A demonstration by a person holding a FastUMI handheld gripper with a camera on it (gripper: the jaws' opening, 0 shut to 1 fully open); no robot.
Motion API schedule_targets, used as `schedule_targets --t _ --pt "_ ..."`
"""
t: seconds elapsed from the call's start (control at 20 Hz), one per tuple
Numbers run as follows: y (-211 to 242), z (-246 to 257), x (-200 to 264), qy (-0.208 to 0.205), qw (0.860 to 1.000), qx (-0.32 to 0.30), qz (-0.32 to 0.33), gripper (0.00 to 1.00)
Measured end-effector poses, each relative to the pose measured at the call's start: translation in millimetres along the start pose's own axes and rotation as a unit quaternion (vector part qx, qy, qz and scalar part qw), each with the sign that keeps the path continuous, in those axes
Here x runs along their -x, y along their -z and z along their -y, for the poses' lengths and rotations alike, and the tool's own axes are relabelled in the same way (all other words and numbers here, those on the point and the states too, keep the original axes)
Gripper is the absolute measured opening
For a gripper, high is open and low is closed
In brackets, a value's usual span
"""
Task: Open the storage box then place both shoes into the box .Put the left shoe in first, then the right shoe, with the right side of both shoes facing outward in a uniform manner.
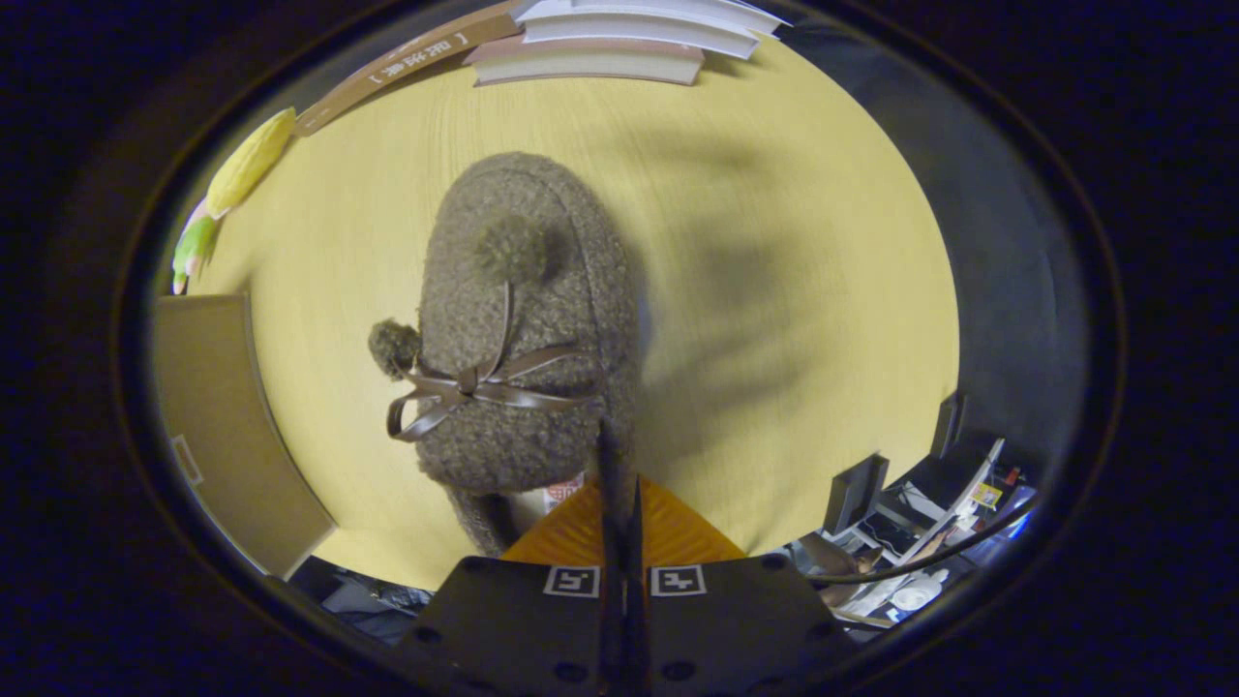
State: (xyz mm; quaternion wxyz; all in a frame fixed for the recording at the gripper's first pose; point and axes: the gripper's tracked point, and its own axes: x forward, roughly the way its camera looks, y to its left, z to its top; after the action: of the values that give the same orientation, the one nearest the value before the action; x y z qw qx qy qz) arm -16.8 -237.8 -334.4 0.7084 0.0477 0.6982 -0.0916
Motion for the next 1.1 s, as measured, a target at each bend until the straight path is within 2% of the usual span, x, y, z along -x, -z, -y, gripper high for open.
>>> schedule_targets --t 0.3,0.45,0.85,0.95,1.1 --pt "4.4 -3.0 21.8 0.024 0.999 -0.037 0.021 0.05" --pt "12.9 -2.0 43.2 0.06 0.998 -0.024 0.026 0.05" --pt "31.2 -25.6 108.1 0.112 0.991 -0.02 0.068 0.05" --pt "41.9 -36.8 125.9 0.123 0.99 -0.008 0.068 0.05" --pt "59.9 -45.5 161.1 0.164 0.984 0.019 0.065 0.05"
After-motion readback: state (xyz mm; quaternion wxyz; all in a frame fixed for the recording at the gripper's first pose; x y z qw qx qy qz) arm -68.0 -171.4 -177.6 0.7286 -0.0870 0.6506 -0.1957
